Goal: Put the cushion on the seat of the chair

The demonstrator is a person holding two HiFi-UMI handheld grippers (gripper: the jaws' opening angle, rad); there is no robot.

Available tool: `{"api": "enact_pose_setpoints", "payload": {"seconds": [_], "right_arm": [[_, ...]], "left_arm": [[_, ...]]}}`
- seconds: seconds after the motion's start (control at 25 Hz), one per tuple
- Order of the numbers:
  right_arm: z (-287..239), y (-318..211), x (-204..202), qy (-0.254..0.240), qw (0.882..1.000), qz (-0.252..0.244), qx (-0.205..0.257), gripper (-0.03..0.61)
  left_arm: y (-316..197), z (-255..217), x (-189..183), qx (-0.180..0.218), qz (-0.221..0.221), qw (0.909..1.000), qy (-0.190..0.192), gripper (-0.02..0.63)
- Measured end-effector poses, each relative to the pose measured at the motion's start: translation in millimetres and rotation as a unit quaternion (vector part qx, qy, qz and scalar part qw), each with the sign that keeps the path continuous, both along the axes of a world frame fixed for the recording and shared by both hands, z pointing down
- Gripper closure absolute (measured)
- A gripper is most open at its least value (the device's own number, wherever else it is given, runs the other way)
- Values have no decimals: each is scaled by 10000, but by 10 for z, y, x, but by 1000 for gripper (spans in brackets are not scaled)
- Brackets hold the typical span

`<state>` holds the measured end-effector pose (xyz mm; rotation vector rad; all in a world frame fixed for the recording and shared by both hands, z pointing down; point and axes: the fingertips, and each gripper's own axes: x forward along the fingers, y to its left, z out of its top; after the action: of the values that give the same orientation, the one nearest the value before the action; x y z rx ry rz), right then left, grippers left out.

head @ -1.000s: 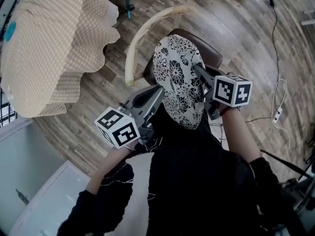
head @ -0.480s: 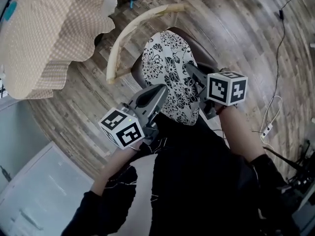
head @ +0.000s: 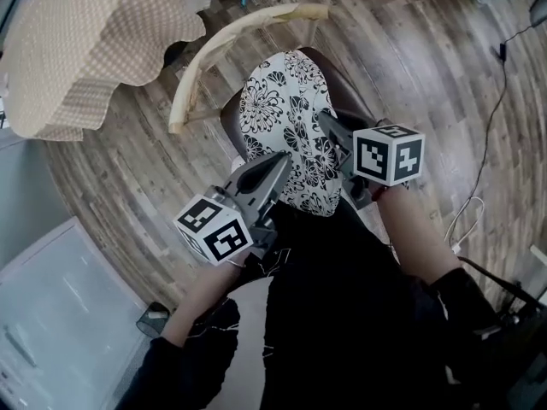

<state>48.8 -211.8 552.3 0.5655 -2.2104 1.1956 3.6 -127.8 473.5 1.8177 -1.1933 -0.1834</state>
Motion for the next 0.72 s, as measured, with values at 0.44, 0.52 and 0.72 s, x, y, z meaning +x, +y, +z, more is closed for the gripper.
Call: {"api": "enact_pose_setpoints", "payload": {"seconds": [0.44, 0.52, 0.72], "right_arm": [[361, -7, 125, 186, 9998, 45, 56, 535], [459, -12, 133, 229, 9997, 56, 76, 535], [650, -80, 100, 301, 9992, 264, 92, 535]], "left_arm": [[453, 306, 86, -247, -39, 9994, -238, 598], [475, 401, 47, -294, -75, 9993, -236, 598], [446, 594, -39, -365, 35, 9992, -188, 598]]}}
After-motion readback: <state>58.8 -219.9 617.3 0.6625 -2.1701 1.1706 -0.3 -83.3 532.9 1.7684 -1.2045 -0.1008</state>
